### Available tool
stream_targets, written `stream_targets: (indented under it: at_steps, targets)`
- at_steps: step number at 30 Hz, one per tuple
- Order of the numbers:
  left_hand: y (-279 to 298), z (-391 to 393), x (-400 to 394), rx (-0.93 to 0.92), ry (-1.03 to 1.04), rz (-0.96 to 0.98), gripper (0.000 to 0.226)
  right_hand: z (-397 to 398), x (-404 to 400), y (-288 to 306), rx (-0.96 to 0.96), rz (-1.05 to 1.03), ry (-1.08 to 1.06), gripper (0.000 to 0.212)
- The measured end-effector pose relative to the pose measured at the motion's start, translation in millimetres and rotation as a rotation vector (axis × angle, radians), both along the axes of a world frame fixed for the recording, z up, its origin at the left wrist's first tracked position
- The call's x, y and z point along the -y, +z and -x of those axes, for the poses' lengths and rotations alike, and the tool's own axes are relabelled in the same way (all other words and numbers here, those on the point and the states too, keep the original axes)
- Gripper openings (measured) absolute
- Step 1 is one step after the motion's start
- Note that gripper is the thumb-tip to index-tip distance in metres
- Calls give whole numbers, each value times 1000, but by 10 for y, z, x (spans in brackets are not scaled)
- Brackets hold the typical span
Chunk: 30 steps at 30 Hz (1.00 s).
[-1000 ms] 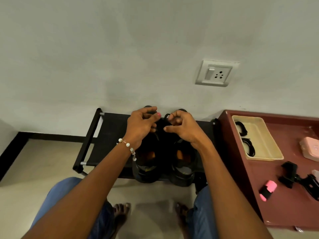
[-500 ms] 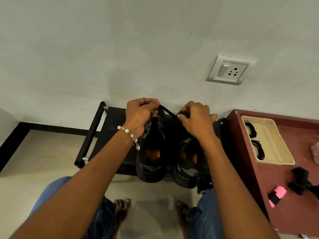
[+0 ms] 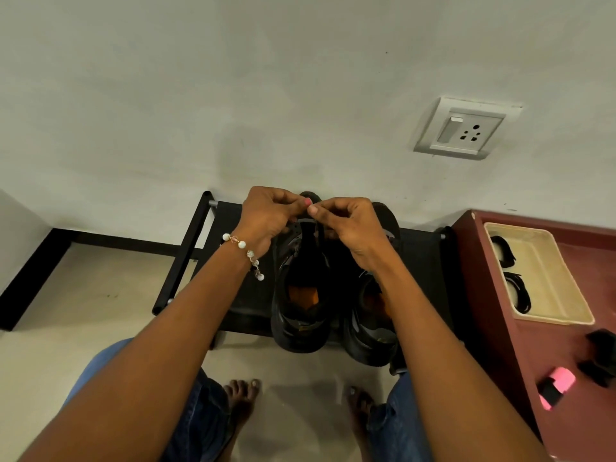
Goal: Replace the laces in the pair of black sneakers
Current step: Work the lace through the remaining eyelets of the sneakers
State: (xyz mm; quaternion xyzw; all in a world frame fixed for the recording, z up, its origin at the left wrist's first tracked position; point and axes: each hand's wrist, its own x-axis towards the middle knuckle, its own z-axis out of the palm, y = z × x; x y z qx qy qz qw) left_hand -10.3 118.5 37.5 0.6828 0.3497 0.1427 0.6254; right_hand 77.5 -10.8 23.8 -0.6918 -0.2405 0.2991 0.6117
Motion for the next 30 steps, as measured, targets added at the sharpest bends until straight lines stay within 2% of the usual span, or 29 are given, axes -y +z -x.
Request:
stream_targets:
  at_steps: [3, 6, 10, 12, 17, 24, 30]
  targets:
    - [-74, 2, -16, -15, 17, 64, 7, 28, -74, -31, -36, 21, -28, 16]
    - [-207, -11, -33, -79, 39, 47, 14, -17, -117, -75, 23, 130, -51, 10]
    - [-355, 32, 27, -305, -141, -256, 47, -114, -168, -206, 178, 304, -109, 2]
    - [-384, 56, 59, -393, -241, -325, 57, -124, -194, -255, 239, 360, -86, 3]
    - [-399, 85, 47, -398, -161, -169, 52, -103, -289, -360, 388, 446, -62, 4]
    - [-373, 98, 38, -363, -102, -81, 47, -70, -461, -504, 557, 588, -72, 13]
    - [-381, 94, -3, -346, -102, -42, 51, -24, -512, -549, 404, 523, -114, 9]
